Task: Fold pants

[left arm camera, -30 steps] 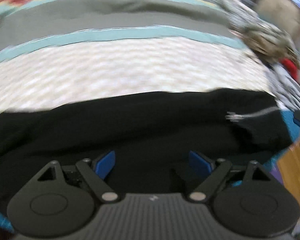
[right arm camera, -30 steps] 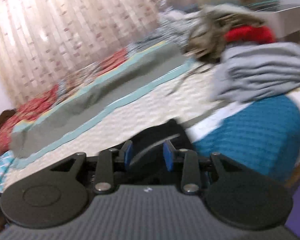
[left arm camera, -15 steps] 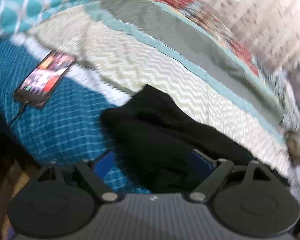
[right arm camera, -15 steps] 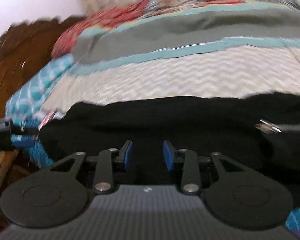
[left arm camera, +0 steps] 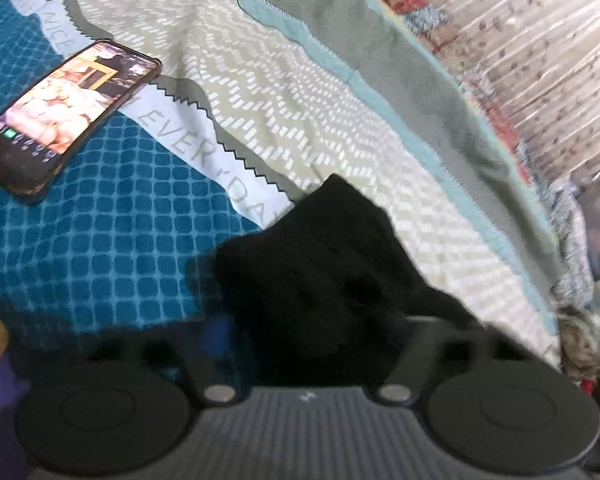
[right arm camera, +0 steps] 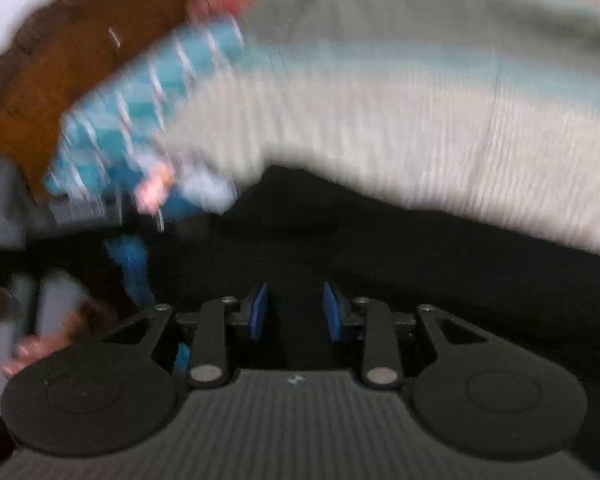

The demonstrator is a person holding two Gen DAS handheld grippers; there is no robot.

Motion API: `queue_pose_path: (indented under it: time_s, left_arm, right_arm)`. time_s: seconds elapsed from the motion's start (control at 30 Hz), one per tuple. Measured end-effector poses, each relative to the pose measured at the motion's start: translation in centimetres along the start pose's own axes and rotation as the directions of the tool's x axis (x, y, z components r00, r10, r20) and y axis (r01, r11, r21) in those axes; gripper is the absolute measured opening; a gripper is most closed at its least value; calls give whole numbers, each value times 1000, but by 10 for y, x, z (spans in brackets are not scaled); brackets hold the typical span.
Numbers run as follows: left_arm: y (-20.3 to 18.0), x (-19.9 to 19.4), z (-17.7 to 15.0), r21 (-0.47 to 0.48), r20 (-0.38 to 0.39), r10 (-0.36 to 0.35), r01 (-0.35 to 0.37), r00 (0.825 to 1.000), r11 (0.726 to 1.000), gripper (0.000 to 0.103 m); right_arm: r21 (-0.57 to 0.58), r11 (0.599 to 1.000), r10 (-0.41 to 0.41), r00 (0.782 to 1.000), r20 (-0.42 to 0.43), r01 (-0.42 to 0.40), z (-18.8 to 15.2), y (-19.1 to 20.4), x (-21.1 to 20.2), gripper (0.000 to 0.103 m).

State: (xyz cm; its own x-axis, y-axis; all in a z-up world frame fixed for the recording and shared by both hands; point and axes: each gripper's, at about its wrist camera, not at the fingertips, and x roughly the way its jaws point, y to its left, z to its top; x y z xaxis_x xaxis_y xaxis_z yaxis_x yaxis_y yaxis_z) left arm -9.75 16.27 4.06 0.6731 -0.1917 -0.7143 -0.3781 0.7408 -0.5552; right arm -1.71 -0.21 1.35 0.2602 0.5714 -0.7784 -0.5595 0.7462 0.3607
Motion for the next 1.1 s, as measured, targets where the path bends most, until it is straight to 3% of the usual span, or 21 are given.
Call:
queue_pose_path:
  time_s: [0.03, 0.13, 0.27, 0.4, 0.57, 0.7, 0.77, 0.8, 0.87, 0.93, 0.97, 1.0, 1.03, 1.1]
  left_arm:
    - [-2, 1, 0, 7, 6, 0, 0, 1000, 1000, 33]
    - [-10, -8, 0, 49, 51, -35, 32, 998, 998, 21]
    - [-35, -26, -4, 113, 90, -121, 110, 989, 987, 20]
    - [-89, -33, -24, 296, 97, -173, 138, 980, 945, 20]
    - [-160, -17, -65, 519, 41, -193, 144, 980, 842, 20]
    - [-209, 7, -101, 641, -18, -186, 154, 982, 752, 20]
    - [-230, 26, -125, 711, -13, -158, 120, 987, 693, 29]
    - [-236, 36, -137, 739, -22, -135, 107, 991, 665, 41]
    - [-246, 49, -156, 755, -122, -91, 152, 988, 638, 46]
    - [-248, 42, -166, 769, -194, -125, 230, 973, 597, 54]
    - [-247, 31, -169, 791, -184, -152, 238, 971, 564, 57]
    - [-244, 20, -167, 799, -174, -183, 248, 967, 548, 60]
    - [-240, 10, -161, 791, -169, -214, 262, 962, 553, 61]
    - [-228, -10, -140, 748, -139, -258, 272, 956, 606, 65]
  right_arm:
    - [32, 999, 17, 999, 36, -18, -4, -6, 0, 32]
    - [98, 993, 60, 997, 39, -64, 0, -17, -9, 32]
    - [178, 977, 105, 990, 96, -121, -5, -27, -21, 34]
    - [264, 952, 116, 980, 163, -156, -7, -45, -40, 34]
    - [374, 918, 11, 951, 308, -132, -21, -90, -93, 34]
    - [491, 863, -91, 918, 387, -122, -53, -129, -134, 35]
    - [541, 833, -137, 903, 406, -117, -71, -144, -146, 36]
    - [569, 815, -160, 899, 407, -113, -78, -152, -150, 36]
    - [619, 777, -185, 898, 400, -116, -91, -163, -152, 36]
    - [629, 766, -179, 895, 408, -133, -98, -167, -154, 36]
    - [625, 768, -172, 894, 413, -142, -98, -167, -154, 36]
    - [618, 771, -160, 894, 418, -151, -98, -167, -155, 37]
    - [607, 777, -140, 896, 422, -164, -98, -168, -157, 40]
    - [580, 793, -97, 901, 422, -187, -91, -163, -149, 54]
